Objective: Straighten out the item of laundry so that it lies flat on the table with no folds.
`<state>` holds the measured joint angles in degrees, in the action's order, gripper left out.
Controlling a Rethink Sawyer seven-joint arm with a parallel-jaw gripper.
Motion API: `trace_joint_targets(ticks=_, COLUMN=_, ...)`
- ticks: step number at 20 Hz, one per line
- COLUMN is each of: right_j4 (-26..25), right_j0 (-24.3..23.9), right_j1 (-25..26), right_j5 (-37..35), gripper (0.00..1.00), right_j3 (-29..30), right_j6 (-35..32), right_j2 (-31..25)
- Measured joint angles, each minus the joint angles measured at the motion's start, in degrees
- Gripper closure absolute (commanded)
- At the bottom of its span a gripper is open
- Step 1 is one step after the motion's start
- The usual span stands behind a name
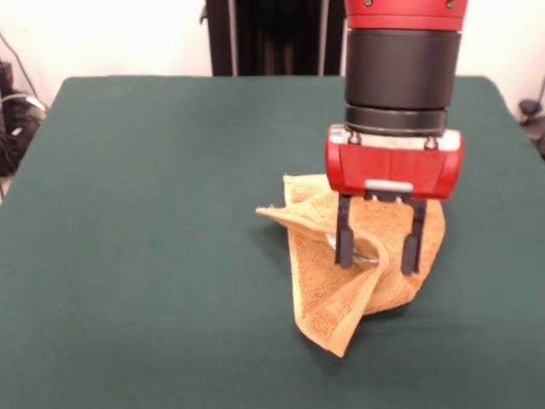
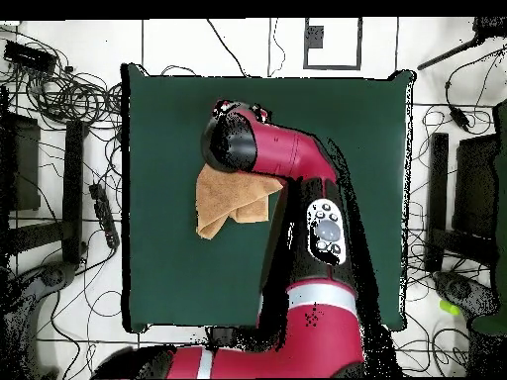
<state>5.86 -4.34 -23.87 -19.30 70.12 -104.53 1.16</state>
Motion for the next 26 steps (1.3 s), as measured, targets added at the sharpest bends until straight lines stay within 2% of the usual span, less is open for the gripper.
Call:
trace_joint_targets(ticks=3, right_j4=1.4, right_j0=0.2, right_j1=3.0, right_j5=-2.5, gripper=0.0, right_j3=-6.7, right_j6=0.0, right_j2=-0.1)
trace_joint_targets(ticks=7, right_j4=2.8, right_j0=0.6, right_j1=6.4, right_j5=-3.5, gripper=0.0, right_j3=-12.3, right_j6=0.0, right_j2=-0.1)
trace_joint_targets(ticks=12, right_j4=3.0, right_j0=1.4, right_j1=9.9, right_j5=-3.5, gripper=0.0, right_j3=-16.4, right_j6=0.0, right_j2=-0.1)
trace_joint_targets(ticks=18, right_j4=2.0, right_j0=1.1, right_j1=9.8, right_j5=-3.5, gripper=0.0, right_j3=-13.7, right_j6=0.0, right_j2=-1.5)
trace_joint_targets(ticks=20, right_j4=1.9, right_j0=-0.1, right_j1=7.7, right_j5=-3.5, gripper=0.0, right_j3=-10.2, right_j6=0.0, right_j2=-2.9)
trace_joint_targets(ticks=26, right_j4=1.9, right_j0=-2.5, right_j1=3.2, right_j5=-3.7, gripper=0.0, right_j3=-5.7, right_j6=0.0, right_j2=-5.0)
